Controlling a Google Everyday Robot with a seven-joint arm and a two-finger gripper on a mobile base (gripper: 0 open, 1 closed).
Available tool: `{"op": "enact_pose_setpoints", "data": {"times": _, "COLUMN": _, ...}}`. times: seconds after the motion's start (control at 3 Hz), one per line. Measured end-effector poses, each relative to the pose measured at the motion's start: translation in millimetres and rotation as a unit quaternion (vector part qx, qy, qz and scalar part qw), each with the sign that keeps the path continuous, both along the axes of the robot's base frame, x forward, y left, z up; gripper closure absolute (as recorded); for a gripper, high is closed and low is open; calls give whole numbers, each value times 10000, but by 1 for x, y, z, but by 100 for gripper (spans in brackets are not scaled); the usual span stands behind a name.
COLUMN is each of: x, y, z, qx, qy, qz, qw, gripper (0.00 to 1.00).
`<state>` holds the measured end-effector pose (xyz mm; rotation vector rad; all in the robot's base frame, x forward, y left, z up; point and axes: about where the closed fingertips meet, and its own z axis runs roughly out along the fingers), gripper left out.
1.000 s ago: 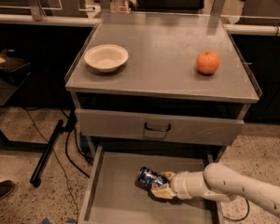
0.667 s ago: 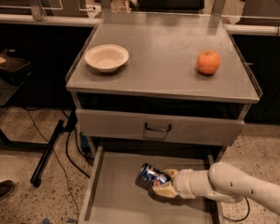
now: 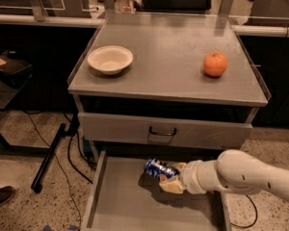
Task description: Pick pepsi can from middle drawer and place on counter
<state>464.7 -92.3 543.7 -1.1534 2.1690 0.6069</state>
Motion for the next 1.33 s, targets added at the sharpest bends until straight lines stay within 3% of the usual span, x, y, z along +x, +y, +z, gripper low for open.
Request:
{"op": "enact_pose_setpoints", "data": {"times": 0.33, "x": 6, "y": -8, "z": 56, "qx": -374, "qy": -234, "qz": -95, "qw": 9990, "gripper": 100}}
{"op": "enact_pose_setpoints", "data": {"times": 0.67, "x": 6, "y": -8, "z": 56, "qx": -374, "qy": -234, "qz": -95, "qw": 9990, "gripper": 100}}
{"op": "enact_pose_setpoints", "data": {"times": 1.33, "x": -9, "y": -25, "z": 100, "qx": -578, "qy": -502, "qz": -418, "qw": 9962, "gripper": 100}}
